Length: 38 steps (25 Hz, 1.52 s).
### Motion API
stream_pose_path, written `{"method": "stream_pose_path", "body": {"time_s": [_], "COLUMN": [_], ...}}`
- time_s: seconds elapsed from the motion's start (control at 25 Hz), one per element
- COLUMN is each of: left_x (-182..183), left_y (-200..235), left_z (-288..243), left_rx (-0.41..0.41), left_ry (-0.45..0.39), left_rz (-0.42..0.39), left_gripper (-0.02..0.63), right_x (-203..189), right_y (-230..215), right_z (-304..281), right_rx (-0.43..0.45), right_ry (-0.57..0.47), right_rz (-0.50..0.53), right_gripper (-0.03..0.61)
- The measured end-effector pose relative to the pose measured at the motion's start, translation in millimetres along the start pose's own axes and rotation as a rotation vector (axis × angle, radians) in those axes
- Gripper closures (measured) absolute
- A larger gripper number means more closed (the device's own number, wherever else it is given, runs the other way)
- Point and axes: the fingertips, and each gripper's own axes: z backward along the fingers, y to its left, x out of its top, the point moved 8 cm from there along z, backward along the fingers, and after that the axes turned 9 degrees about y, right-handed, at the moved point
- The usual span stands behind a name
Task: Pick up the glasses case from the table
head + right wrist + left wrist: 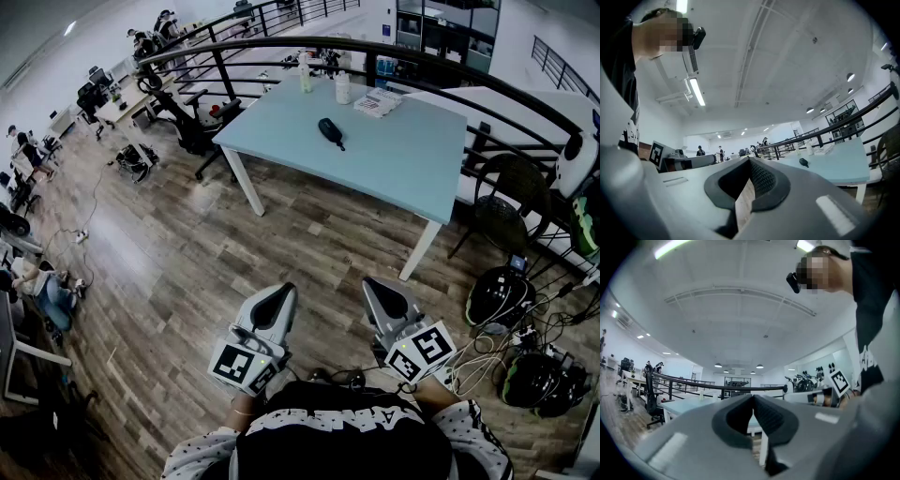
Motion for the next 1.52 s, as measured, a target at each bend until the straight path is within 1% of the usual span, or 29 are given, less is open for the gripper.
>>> {"method": "stream_pose_path", "body": {"time_s": [0.44,0.64,0.84,1.04,1.32,1.52], "left_x": [3.9,2.6,0.3,-5.4,-5.8,-12.7], "left_y": [-19.3,-29.7,-41.3,-50.7,-40.1,-24.2], "left_z": [-4.0,-9.4,-10.5,-6.1,-3.9,-18.0], "left_rx": [0.030,0.043,0.080,0.117,0.153,0.142], "left_ry": [0.005,0.023,0.032,0.050,0.044,0.022], "left_rz": [0.000,-0.011,-0.016,0.000,0.009,0.016], "left_gripper": [0.614,0.614,0.614,0.614,0.614,0.614], "right_x": [1.0,-3.2,-7.9,-11.5,-9.9,-8.9], "right_y": [-11.6,-21.6,-37.6,-49.0,-54.7,-65.5], "right_z": [16.9,24.9,35.7,43.3,35.2,23.8], "right_rx": [0.007,0.025,0.032,0.036,0.035,0.011], "right_ry": [-0.004,-0.015,-0.024,-0.010,-0.024,-0.015], "right_rz": [-0.018,-0.049,-0.074,-0.086,-0.083,-0.052], "right_gripper": [0.574,0.574,0.574,0.574,0.574,0.572]}}
